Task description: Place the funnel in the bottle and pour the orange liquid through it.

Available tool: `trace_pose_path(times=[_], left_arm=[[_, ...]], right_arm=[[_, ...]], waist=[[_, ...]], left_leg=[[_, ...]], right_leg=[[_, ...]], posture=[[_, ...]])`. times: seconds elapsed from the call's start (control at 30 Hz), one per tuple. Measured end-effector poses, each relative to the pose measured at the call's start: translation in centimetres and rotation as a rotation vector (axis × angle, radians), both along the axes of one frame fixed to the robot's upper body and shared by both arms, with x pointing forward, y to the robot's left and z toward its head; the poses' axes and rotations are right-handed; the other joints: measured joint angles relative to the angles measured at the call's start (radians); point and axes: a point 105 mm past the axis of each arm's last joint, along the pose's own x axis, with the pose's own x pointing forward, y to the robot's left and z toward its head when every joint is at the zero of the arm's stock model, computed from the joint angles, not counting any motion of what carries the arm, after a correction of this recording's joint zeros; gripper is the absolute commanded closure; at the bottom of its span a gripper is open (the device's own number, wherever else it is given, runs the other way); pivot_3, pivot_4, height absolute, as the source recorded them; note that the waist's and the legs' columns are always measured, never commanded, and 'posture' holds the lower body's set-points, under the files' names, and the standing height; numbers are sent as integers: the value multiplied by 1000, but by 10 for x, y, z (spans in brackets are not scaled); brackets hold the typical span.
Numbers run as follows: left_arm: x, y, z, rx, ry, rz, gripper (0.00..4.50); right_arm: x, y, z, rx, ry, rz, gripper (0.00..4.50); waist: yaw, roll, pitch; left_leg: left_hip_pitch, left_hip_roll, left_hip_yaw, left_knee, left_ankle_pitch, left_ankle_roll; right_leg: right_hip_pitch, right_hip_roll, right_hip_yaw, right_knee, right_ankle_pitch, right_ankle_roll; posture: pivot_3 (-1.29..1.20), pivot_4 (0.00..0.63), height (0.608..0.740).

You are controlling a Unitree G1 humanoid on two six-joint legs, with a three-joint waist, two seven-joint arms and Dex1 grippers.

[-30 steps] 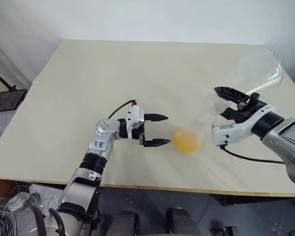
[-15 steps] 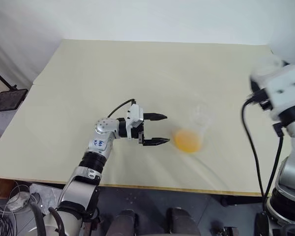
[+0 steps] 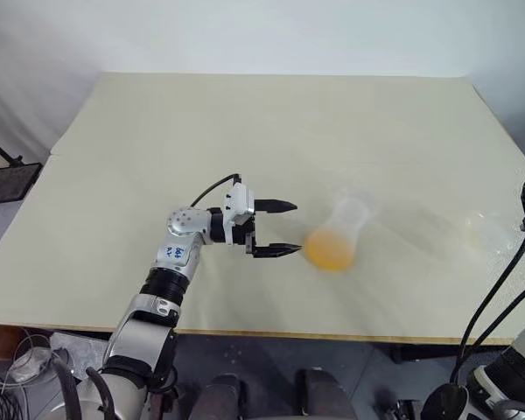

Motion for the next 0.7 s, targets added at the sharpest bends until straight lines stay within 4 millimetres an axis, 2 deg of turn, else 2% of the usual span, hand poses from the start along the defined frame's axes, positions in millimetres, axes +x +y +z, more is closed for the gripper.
trace_pose_path(times=[0.2,0.33,0.53,0.7], left_arm=[[0,0,0,1,0,-1,0],[0,0,0,1,-2,-1,0],[-1,0,1,0,-7,-2,0],[-3,2,-2,2,-1,1,0]], right_arm=[[8,4,-22,44,42,51,2068],[13,9,-28,38,62,89,2068],[22,8,-39,10,119,110,52],[20,3,-34,-19,122,93,19]], waist=[[-1,0,0],[1,0,0],[0,0,0],[1,0,0]], left_leg=[[0,0,0,0,0,0],[0,0,0,0,0,0],[0,0,0,0,0,0],[0,0,0,0,0,0]], right_leg=[[0,0,1,0,0,0],[0,0,1,0,0,0],[0,0,1,-1,0,0],[0,0,2,-1,0,0]], posture=[[0,150,740],[0,150,740],[0,150,740],[0,150,740]])
